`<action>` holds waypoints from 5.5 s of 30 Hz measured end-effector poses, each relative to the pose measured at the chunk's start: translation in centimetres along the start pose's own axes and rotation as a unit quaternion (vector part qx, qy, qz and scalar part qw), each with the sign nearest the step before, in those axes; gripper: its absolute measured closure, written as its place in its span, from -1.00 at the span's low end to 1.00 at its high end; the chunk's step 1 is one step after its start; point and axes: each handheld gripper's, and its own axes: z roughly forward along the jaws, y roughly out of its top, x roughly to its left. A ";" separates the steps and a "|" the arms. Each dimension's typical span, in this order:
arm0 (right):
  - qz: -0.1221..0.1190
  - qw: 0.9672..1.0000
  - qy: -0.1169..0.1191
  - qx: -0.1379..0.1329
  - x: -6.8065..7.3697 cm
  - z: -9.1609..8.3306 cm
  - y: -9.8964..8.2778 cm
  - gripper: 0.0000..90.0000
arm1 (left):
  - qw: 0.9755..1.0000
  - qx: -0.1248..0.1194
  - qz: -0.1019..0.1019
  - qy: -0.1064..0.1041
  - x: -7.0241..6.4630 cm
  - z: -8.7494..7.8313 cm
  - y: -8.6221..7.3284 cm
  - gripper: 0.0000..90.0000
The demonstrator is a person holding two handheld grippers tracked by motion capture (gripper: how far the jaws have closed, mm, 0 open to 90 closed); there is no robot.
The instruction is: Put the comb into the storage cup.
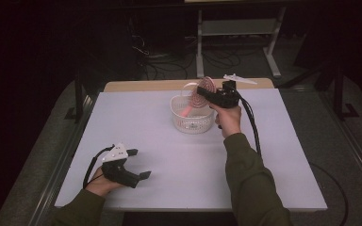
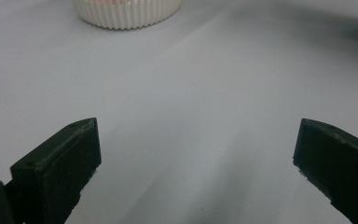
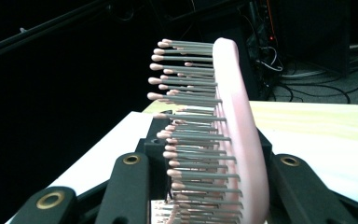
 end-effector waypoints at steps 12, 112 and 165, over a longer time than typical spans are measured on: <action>-0.002 1.000 -0.004 0.006 -0.1 0.3 -0.4 0.38 | 1.000 -0.001 -0.002 -0.001 0.0 0.0 0.0 -0.99; -0.119 0.983 -0.047 0.129 -1.2 -6.0 -2.8 -0.98 | 1.000 -0.009 -0.002 0.003 0.9 0.2 -0.2 -0.99; -0.182 0.965 -0.031 0.189 1.3 -12.5 -11.2 -0.99 | 1.000 -0.008 0.004 0.002 0.6 0.3 -0.1 -0.99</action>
